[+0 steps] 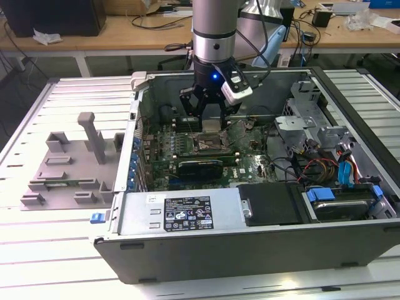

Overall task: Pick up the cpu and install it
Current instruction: 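Place the cpu into insertion slot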

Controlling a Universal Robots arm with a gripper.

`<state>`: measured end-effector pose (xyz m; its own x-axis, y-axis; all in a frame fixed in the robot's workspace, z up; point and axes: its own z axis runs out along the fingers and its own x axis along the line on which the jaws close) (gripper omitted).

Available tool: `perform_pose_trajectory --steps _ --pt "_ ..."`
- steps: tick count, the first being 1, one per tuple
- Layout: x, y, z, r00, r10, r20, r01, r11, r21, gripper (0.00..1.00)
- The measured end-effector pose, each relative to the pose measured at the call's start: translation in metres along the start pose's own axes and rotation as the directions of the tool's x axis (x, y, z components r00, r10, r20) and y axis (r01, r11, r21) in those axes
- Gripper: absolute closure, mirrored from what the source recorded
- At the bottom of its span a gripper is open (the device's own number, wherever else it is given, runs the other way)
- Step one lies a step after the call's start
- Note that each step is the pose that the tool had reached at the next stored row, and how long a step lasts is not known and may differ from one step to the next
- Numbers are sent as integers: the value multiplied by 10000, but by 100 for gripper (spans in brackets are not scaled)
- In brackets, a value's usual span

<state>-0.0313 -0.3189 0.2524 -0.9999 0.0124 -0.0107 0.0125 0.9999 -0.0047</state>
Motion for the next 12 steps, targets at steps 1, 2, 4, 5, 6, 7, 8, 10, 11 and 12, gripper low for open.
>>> perform_pose_trajectory --steps 1,2,4,5,6,7,8,10,11,12 --pt "0 0 0 10000 0 0 0 10000 0 45" --pt "0 0 1 10000 1 0 -1 10000 0 45" --pt "0 0 1 10000 0 0 0 10000 -1 45" --pt "0 0 1 10000 4 0 -4 10000 0 45" --pt "0 0 1 10000 60 0 -60 10000 0 45" --pt "0 0 1 9999 163 -1 -163 9999 1 45" --pt "0 0 1 9992 390 -2 -390 9992 3 45" --pt "0 0 2 9976 690 -3 -690 9976 6 45" --pt "0 0 2 9961 881 -3 -881 9961 8 45" --pt "0 0 2 9947 1025 -4 -1025 9947 10 45"
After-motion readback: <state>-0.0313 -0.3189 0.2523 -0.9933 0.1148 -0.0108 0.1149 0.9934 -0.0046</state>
